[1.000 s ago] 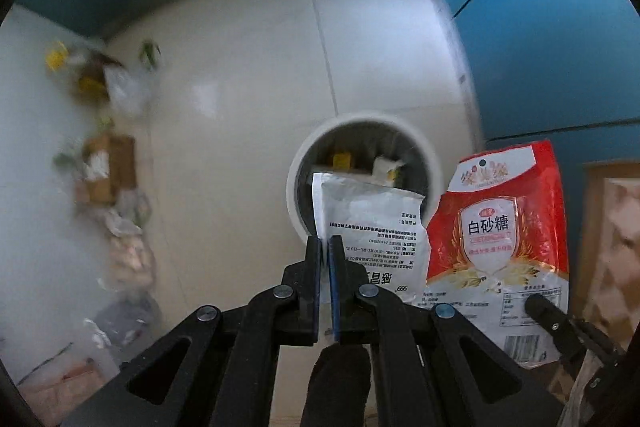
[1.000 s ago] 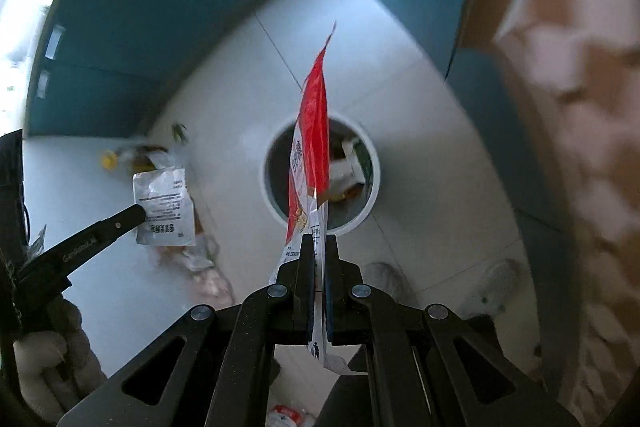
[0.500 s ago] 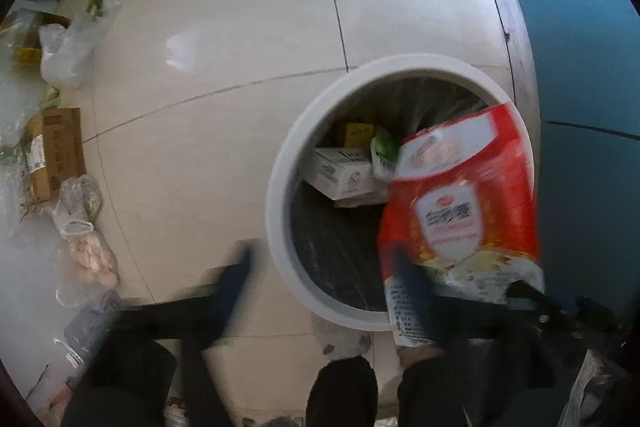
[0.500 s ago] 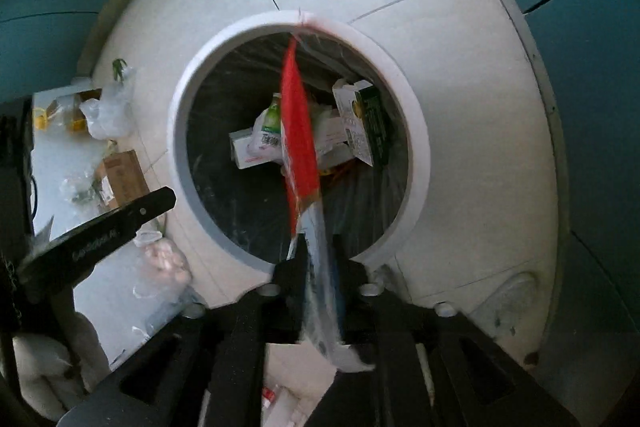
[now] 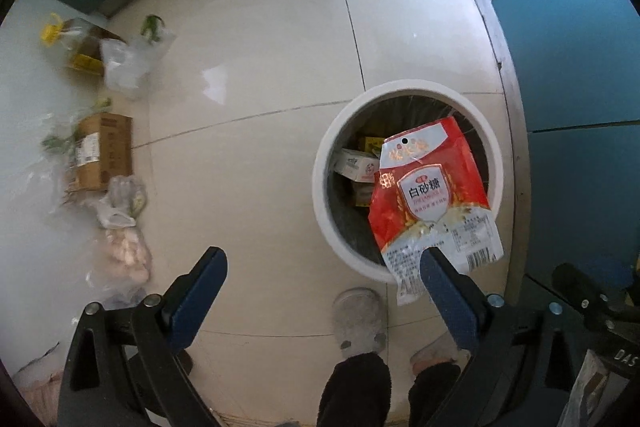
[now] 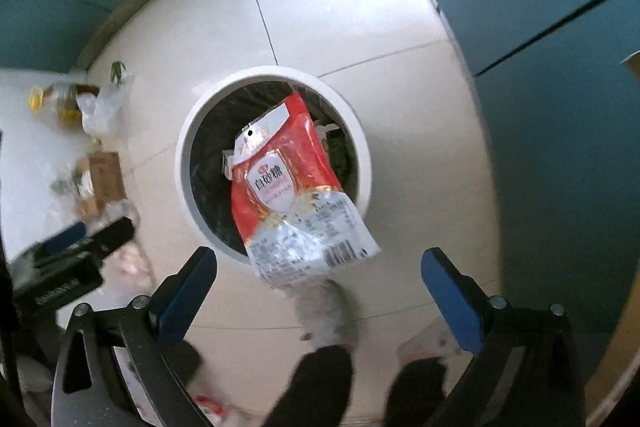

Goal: Collect trash
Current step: 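Move both tools away from the bin back to the counter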

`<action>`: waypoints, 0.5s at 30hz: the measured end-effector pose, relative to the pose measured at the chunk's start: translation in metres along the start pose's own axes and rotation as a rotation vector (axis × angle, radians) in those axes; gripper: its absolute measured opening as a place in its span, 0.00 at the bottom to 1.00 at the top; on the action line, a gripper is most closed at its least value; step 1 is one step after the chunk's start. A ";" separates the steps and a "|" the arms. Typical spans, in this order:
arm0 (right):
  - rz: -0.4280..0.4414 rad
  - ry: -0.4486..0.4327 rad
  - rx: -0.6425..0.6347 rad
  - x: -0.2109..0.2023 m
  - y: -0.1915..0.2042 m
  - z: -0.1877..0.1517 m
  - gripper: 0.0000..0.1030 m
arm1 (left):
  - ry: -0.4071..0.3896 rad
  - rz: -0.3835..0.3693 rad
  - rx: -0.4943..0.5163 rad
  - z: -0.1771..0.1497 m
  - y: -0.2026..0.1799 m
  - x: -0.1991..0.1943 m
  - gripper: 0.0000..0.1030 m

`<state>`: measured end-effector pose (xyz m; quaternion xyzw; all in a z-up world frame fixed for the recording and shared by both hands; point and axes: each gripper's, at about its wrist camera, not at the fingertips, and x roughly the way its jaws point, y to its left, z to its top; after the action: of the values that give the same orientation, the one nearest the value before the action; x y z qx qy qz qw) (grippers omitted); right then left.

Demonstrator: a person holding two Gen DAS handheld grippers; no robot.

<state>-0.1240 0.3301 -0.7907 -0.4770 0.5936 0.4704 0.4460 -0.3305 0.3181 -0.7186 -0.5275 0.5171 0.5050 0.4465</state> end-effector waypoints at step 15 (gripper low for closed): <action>-0.063 -0.207 -0.097 -0.204 0.018 -0.088 1.00 | -0.151 -0.016 -0.039 -0.078 0.004 -0.194 0.96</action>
<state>-0.1191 0.2749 -0.5746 -0.4654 0.5056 0.5310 0.4958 -0.3206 0.2588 -0.5182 -0.5004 0.4678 0.5499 0.4779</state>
